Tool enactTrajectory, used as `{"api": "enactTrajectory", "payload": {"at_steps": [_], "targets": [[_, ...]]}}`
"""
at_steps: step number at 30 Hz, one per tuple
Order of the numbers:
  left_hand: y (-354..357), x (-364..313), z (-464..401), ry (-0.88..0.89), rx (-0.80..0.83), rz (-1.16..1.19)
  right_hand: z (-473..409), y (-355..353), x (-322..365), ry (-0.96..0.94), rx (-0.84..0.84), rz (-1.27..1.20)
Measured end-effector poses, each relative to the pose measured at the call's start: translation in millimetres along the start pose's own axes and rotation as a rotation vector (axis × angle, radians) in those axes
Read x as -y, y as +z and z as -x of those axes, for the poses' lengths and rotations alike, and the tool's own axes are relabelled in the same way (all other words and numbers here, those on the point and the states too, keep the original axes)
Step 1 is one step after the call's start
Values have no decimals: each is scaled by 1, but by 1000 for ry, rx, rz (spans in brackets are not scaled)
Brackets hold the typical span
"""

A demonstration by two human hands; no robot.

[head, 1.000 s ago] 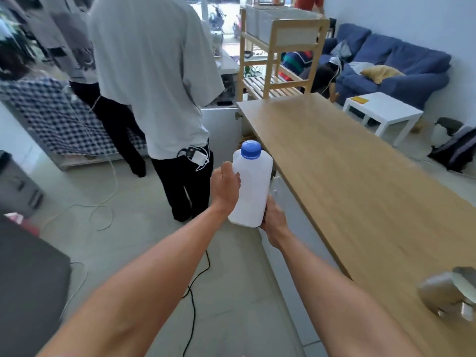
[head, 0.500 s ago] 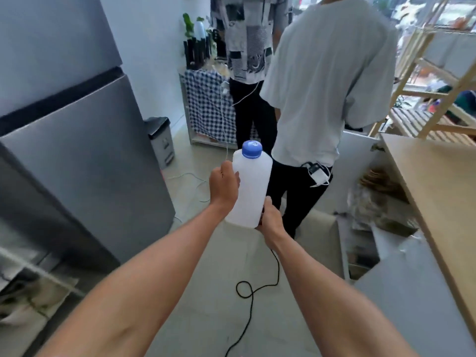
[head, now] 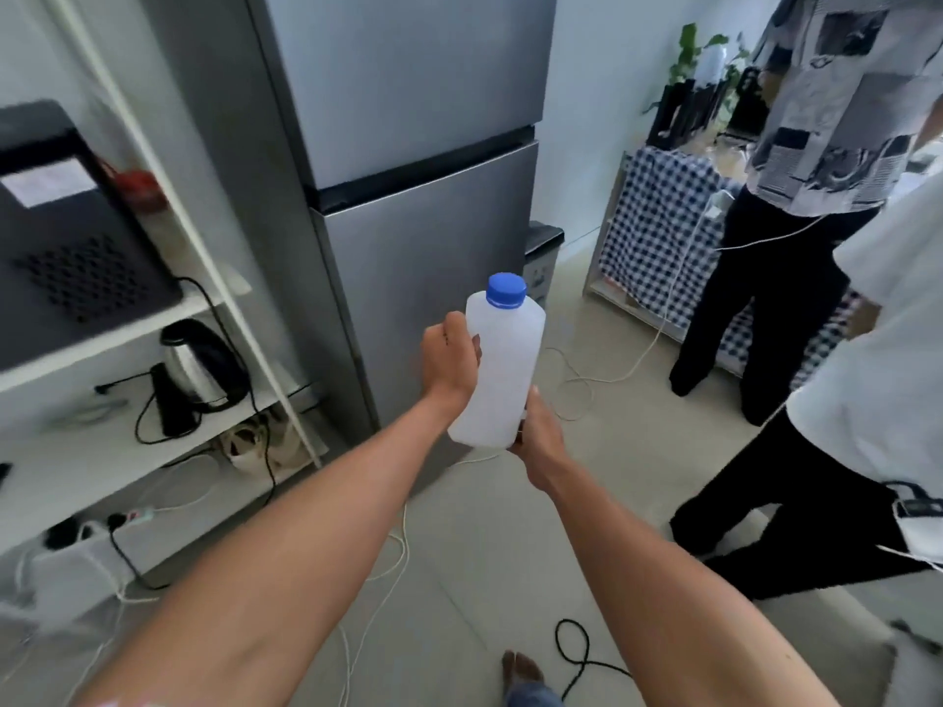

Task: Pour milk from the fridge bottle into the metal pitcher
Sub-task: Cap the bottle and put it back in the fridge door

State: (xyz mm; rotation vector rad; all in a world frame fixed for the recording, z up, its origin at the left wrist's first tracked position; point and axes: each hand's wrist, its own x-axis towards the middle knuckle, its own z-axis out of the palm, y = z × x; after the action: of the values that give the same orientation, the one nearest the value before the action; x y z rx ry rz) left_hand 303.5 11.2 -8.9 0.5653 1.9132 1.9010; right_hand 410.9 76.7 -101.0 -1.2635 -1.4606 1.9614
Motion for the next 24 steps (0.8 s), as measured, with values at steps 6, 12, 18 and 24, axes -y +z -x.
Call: {"api": "enactTrajectory", "payload": {"at_steps": [6, 12, 18, 24], "targets": [[-30, -9, -48, -26, -209, 77, -62, 51, 26, 41, 181, 120], [-50, -24, -77, -13, -433, 52, -103, 93, 61, 31, 356, 229], [-66, -37, -94, 9, -566, 61, -128, 127, 78, 9, 520, 267], [-76, -44, -108, 33, -623, 68, -140, 148, 87, -10, 576, 297]]}}
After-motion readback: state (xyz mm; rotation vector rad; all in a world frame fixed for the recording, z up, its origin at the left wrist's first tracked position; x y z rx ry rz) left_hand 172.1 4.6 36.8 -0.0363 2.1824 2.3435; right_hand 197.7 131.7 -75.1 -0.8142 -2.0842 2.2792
